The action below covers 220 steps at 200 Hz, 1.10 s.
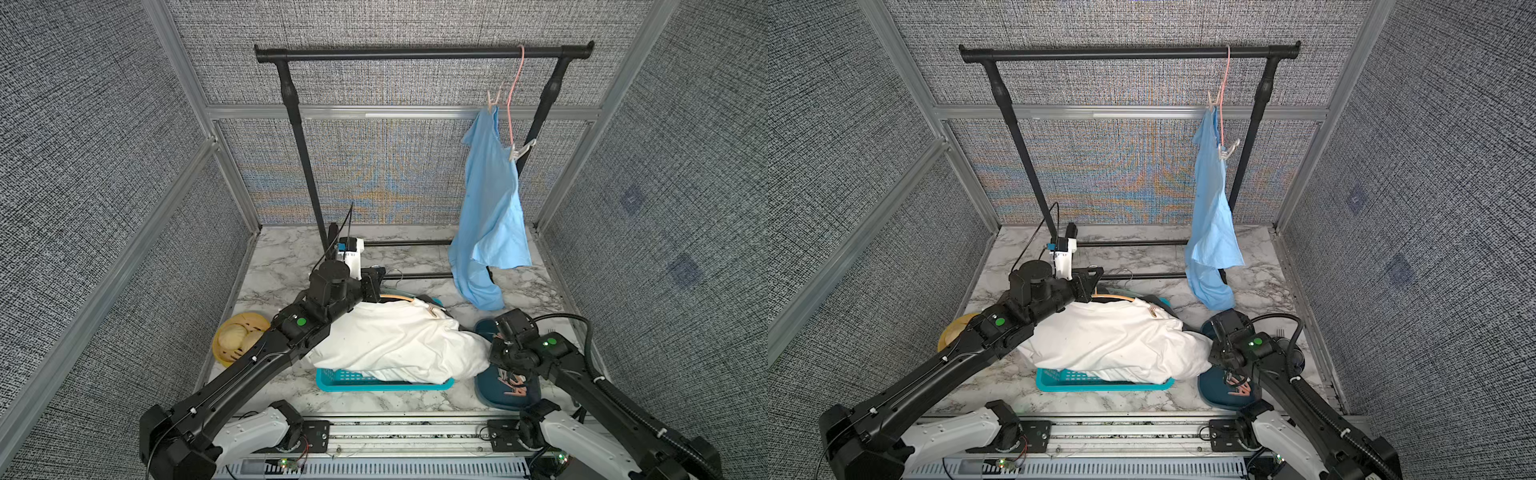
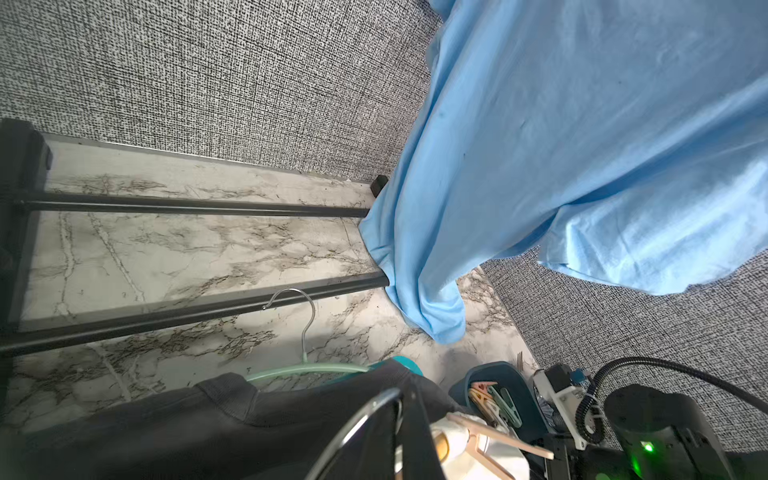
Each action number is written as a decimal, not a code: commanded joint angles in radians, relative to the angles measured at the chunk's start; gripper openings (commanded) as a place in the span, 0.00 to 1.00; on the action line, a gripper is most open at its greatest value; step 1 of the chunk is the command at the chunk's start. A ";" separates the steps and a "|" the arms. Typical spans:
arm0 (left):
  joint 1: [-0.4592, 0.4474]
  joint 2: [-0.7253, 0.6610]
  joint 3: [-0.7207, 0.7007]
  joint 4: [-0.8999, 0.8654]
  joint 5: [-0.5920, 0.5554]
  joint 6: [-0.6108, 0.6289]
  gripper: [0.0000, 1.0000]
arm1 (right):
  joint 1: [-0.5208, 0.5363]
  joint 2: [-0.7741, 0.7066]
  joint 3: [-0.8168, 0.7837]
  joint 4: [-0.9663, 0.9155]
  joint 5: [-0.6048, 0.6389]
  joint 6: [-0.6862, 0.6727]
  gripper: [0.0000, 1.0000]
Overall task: Use clothespins to secure the t-shirt on both sides of the hanger
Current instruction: Place the hanger in the basket.
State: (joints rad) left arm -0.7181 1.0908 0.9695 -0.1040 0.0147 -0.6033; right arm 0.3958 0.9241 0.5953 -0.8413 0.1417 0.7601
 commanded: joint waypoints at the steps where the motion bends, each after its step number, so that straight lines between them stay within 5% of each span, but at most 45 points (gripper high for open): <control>1: 0.000 0.014 -0.007 0.055 -0.015 -0.007 0.00 | -0.024 0.021 -0.011 0.032 0.007 -0.016 0.32; 151: 0.032 0.088 -0.090 0.171 -0.099 -0.126 0.00 | -0.066 0.186 -0.048 0.174 -0.034 -0.134 0.30; 220: 0.047 0.134 -0.063 0.112 -0.128 -0.136 0.00 | -0.063 0.190 -0.016 0.107 -0.015 -0.122 0.40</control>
State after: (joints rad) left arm -0.6773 1.2091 0.8925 0.0750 -0.0834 -0.7345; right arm 0.3294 1.1126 0.5716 -0.6968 0.1097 0.6266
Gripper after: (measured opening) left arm 0.052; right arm 0.386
